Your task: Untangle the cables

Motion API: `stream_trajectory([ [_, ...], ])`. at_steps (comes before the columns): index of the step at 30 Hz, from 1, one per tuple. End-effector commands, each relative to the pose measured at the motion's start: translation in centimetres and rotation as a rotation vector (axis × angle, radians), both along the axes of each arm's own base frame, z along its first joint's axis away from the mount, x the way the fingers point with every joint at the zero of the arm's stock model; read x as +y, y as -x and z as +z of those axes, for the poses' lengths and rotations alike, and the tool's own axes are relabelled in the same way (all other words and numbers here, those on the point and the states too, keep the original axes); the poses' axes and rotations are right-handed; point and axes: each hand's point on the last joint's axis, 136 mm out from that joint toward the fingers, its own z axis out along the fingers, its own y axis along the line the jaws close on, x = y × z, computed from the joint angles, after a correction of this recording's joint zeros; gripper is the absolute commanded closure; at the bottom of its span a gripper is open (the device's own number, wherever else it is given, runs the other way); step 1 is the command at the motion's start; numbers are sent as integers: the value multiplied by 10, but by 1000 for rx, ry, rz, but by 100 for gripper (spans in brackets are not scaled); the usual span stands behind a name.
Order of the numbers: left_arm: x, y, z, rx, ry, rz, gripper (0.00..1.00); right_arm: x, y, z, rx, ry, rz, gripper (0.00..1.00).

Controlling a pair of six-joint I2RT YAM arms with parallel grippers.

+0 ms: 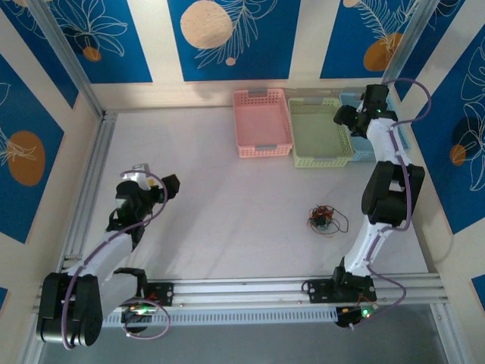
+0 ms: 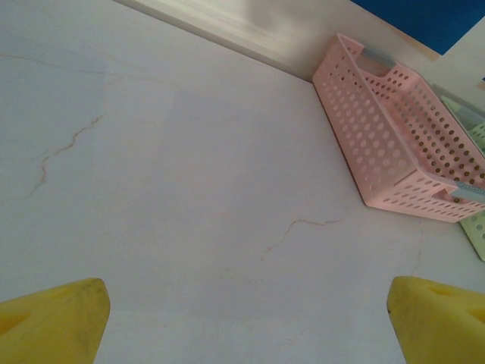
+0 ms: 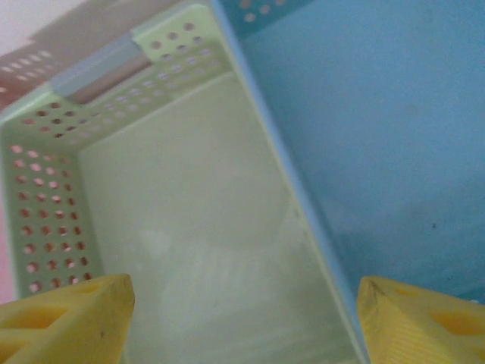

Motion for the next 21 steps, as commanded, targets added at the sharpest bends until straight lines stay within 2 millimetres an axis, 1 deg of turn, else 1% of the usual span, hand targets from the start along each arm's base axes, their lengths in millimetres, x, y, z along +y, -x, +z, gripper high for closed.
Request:
stream_trajectory([
  [1, -3, -1, 4, -20, 6, -14, 6, -7, 2, -17, 116, 17, 17, 25],
  [2, -3, -1, 4, -24, 6, -15, 6, -7, 0, -23, 135, 18, 30, 30],
  [5, -3, -1, 3, -23, 6, -15, 6, -10, -9, -34, 170, 37, 47, 36],
  [10, -3, -1, 3, -24, 0, -13, 6, -14, -20, -57, 250, 130, 92, 39],
  [13, -2, -1, 4, -24, -4, -9, 6, -17, -23, -65, 274, 179, 100, 41],
  [14, -2, -1, 4, -25, -7, -8, 6, -18, -25, -66, 271, 180, 100, 43],
  [16, -1, -1, 4, -25, -8, -7, 6, -14, -27, -69, 268, 176, 117, 50],
  [19, -1, -1, 3, -24, -10, -4, 6, -5, -31, -72, 267, 188, 157, 54],
  [21, -1, -1, 3, -22, -9, -5, 6, 3, -34, -75, 264, 189, 185, 63],
])
